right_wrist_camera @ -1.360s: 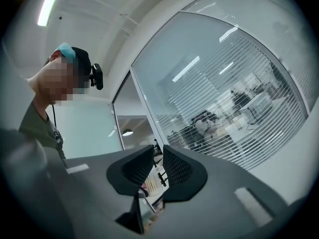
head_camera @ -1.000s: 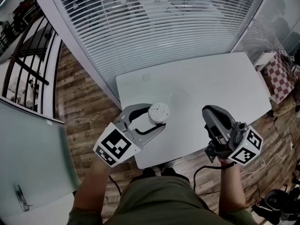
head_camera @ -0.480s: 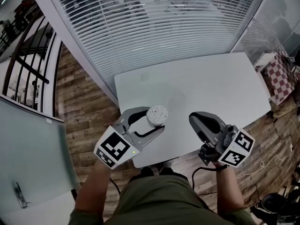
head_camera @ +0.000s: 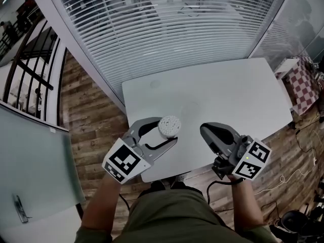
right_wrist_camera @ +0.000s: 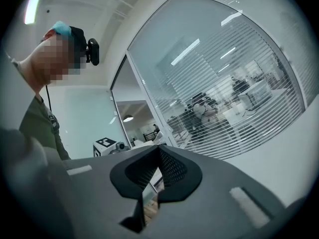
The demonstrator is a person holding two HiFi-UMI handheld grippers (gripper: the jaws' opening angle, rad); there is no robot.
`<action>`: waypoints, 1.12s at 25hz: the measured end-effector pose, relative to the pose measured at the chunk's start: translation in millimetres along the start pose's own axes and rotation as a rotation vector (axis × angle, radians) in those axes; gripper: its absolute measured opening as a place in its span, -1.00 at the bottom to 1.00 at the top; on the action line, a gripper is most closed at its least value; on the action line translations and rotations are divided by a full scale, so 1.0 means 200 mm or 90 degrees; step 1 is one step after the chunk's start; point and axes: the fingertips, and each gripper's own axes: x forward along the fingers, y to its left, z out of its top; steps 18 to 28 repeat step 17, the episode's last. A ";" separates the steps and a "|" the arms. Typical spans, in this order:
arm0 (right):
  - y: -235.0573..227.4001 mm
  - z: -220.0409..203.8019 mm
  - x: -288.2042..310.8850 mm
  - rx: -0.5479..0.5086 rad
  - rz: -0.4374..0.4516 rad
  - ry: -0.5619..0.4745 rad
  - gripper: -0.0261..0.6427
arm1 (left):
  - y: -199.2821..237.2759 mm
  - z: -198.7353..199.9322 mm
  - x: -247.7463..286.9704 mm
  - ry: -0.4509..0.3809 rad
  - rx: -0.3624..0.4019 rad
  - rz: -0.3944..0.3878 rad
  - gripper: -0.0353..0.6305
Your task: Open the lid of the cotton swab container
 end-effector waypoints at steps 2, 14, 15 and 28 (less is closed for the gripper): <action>-0.02 -0.01 -0.01 0.003 0.001 0.002 -0.89 | 0.00 0.00 0.02 0.000 0.000 0.000 -0.14; -0.10 -0.03 0.01 0.018 -0.011 0.019 -0.89 | 0.03 0.01 0.06 0.005 -0.001 -0.002 -0.14; -0.11 -0.03 0.01 0.020 -0.012 0.020 -0.89 | 0.03 0.01 0.07 0.005 0.000 -0.001 -0.14; -0.14 -0.04 0.00 0.022 -0.015 0.022 -0.89 | 0.04 0.01 0.08 0.005 0.001 -0.001 -0.14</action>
